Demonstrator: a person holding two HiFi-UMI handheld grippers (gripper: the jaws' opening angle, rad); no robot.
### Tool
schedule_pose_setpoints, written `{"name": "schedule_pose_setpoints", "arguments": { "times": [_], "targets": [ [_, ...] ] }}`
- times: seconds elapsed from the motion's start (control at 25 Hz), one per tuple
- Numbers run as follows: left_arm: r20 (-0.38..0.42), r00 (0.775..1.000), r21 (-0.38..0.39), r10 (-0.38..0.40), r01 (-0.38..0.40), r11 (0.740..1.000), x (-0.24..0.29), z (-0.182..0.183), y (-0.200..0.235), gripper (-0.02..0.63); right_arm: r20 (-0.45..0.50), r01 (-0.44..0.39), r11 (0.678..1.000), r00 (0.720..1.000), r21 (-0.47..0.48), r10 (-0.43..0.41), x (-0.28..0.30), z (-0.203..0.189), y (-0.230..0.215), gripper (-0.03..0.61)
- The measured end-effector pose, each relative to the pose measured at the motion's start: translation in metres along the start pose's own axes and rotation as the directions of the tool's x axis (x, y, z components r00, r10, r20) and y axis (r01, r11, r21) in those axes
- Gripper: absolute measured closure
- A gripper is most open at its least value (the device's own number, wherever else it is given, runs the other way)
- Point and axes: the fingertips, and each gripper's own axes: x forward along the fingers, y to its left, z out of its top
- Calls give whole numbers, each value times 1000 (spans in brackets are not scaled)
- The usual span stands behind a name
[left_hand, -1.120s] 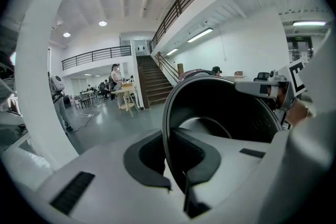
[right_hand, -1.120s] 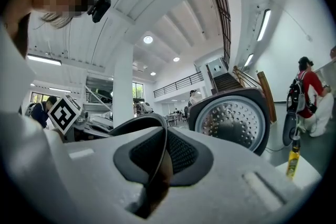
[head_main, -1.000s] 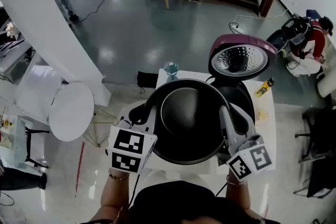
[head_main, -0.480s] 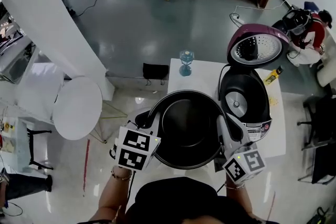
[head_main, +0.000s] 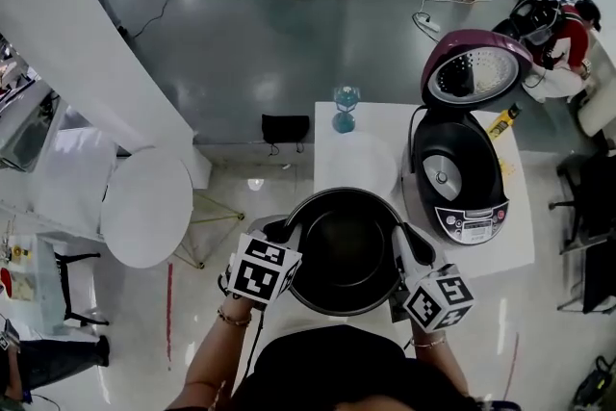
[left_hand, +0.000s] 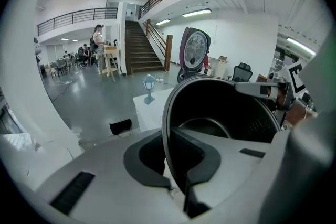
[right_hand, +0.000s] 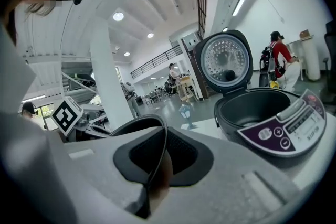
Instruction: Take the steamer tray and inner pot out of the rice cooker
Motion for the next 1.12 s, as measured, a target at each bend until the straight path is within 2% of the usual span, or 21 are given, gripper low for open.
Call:
{"name": "schedule_pose_setpoints", "arguments": {
  "times": [0.12, 0.4, 0.68, 1.12],
  "targets": [
    [-48, 998, 0, -35, 35, 999, 20, -16, 4, 603, -27, 41, 998, 999, 37, -40, 6, -23, -8, 551],
    [-144, 985, 62, -90, 100, 993, 55, -32, 1, 603, -76, 120, 983, 991, 137, -110, 7, -62, -31, 549],
    [-191, 973, 83, -132, 150, 985, 87, -36, -5, 603, -85, 188, 969, 981, 161, -176, 8, -80, -54, 550],
    [-243, 956, 114, -166, 198, 974, 123, -36, -7, 603, -110, 231, 952, 971, 198, -213, 19, -98, -81, 549]
  ]
}}
